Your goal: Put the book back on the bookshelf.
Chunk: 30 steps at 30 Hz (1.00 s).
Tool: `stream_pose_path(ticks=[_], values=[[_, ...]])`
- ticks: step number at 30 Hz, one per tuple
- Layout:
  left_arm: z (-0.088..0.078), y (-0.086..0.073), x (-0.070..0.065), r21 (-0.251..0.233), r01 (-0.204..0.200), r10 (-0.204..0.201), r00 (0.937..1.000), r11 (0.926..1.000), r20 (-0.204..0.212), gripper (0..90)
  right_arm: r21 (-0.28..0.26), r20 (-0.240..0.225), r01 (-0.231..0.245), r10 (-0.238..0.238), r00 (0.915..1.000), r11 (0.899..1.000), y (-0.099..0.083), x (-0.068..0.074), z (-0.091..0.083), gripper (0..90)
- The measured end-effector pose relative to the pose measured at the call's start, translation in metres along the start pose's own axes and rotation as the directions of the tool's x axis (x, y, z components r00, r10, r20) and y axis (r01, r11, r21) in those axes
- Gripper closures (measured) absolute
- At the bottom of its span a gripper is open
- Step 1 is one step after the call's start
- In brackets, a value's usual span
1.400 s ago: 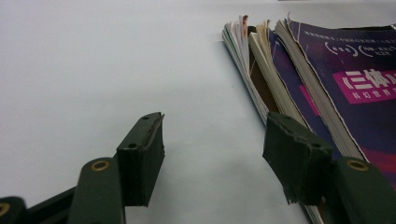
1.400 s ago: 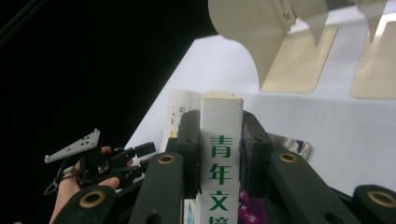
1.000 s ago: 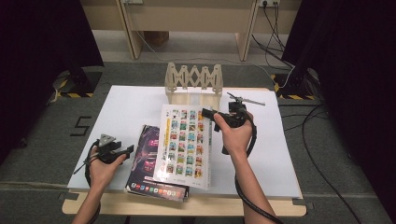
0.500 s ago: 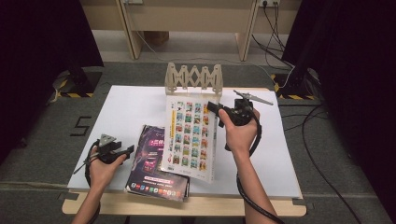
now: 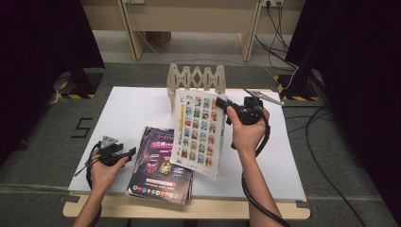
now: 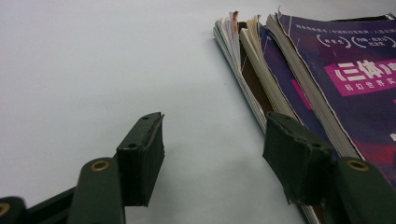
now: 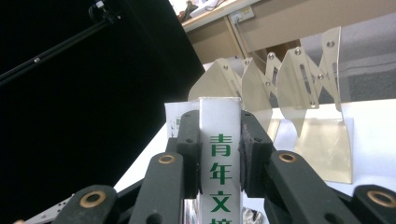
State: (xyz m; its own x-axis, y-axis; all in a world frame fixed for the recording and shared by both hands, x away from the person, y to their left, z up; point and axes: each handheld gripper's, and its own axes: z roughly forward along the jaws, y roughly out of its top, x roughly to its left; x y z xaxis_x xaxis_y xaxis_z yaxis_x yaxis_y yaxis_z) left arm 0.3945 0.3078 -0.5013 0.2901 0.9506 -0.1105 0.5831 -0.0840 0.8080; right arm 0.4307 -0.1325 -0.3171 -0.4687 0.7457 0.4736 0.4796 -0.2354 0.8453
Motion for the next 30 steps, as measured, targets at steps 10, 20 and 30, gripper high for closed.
stream_pose_path(ticks=[10,20,30], values=[[0.000,0.000,-0.001,0.002,-0.005,0.005,1.0000,1.0000,0.000,37.2,-0.046,0.011,0.010,-0.010,0.9999,0.999,0.006,0.000,-0.005,74.5],[0.000,0.000,0.000,-0.001,0.000,0.000,1.0000,1.0000,-0.001,37.2,-0.088,0.034,0.027,-0.024,0.9991,0.996,0.014,-0.002,-0.011,74.4],[0.000,0.000,0.000,0.002,-0.001,0.001,1.0000,1.0000,0.000,37.3,-0.111,0.068,0.045,-0.038,0.9970,0.993,0.022,-0.004,-0.015,74.4]])
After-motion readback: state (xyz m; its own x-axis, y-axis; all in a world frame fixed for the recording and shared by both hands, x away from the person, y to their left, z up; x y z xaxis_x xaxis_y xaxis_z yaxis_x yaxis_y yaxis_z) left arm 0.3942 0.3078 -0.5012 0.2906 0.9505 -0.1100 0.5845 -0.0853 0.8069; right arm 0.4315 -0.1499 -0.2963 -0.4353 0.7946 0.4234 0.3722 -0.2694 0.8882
